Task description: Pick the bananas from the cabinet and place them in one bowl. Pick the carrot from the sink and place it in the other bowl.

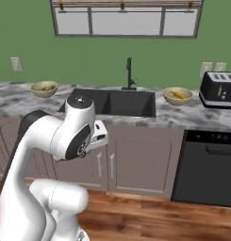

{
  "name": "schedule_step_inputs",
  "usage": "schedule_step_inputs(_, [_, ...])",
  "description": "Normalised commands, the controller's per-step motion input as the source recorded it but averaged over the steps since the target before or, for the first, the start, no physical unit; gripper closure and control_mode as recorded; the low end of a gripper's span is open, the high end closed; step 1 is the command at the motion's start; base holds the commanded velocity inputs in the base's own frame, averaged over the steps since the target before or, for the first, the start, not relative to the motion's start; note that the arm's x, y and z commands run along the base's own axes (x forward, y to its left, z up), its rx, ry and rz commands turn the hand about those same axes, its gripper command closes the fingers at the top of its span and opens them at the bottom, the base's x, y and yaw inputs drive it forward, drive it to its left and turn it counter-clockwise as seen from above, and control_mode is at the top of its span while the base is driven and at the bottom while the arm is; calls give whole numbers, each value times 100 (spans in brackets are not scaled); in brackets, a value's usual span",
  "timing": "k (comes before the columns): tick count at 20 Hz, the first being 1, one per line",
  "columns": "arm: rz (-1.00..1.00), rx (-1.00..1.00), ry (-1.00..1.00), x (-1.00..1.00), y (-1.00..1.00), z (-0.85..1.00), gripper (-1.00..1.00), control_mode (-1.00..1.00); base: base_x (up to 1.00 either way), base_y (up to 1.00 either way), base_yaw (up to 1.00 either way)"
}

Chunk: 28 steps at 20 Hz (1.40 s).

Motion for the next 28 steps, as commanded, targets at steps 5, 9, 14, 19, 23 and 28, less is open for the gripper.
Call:
schedule_step_inputs(5, [0,0,0,0,0,0,100,100,100,23,0])
schedule_step_inputs(9, [0,0,0,0,0,0,100,100,73,53,0])
schedule_step_inputs(14, [0,0,0,0,0,0,100,100,25,91,0])
schedule_step_inputs(19, [0,0,0,0,0,0,100,100,1,100,0])
schedule_step_inputs(23, [0,0,0,0,0,0,100,100,19,97,-2])
schedule_step_inputs(28, [0,0,0,0,0,0,100,100,77,72,-8])
